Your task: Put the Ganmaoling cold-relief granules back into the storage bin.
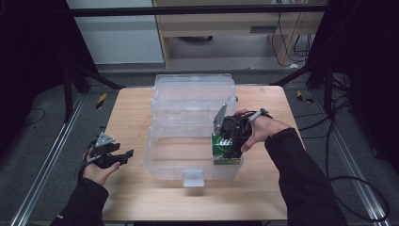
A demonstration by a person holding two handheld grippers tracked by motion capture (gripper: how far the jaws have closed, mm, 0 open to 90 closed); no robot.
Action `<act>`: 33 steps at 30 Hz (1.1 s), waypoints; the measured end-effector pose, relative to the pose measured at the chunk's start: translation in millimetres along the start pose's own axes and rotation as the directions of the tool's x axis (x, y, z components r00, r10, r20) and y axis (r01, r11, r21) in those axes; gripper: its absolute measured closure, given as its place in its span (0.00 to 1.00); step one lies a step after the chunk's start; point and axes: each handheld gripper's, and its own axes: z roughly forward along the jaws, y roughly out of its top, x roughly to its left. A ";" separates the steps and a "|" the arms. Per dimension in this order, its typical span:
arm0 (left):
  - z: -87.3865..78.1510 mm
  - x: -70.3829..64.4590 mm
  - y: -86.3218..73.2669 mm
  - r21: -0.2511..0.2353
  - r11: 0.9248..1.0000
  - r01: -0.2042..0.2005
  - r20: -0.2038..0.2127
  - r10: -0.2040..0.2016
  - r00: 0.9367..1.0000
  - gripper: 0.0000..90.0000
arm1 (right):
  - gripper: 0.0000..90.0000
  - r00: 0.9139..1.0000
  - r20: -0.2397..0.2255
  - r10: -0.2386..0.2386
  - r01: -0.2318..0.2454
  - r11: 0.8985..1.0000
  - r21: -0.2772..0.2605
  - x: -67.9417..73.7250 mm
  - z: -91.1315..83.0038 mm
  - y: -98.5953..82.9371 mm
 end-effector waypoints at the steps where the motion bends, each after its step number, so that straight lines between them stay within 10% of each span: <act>1: 0.0 -0.2 0.0 0.000 1.000 0.000 0.001 0.000 1.000 0.36 | 0.22 1.000 0.000 0.002 -0.002 1.000 0.001 -0.1 -0.3 -0.1; 33: 1.1 -0.1 -0.8 0.009 1.000 -0.006 0.001 0.006 1.000 0.36 | 0.18 0.998 -0.045 0.034 -0.032 0.999 0.032 -2.3 47.1 -15.9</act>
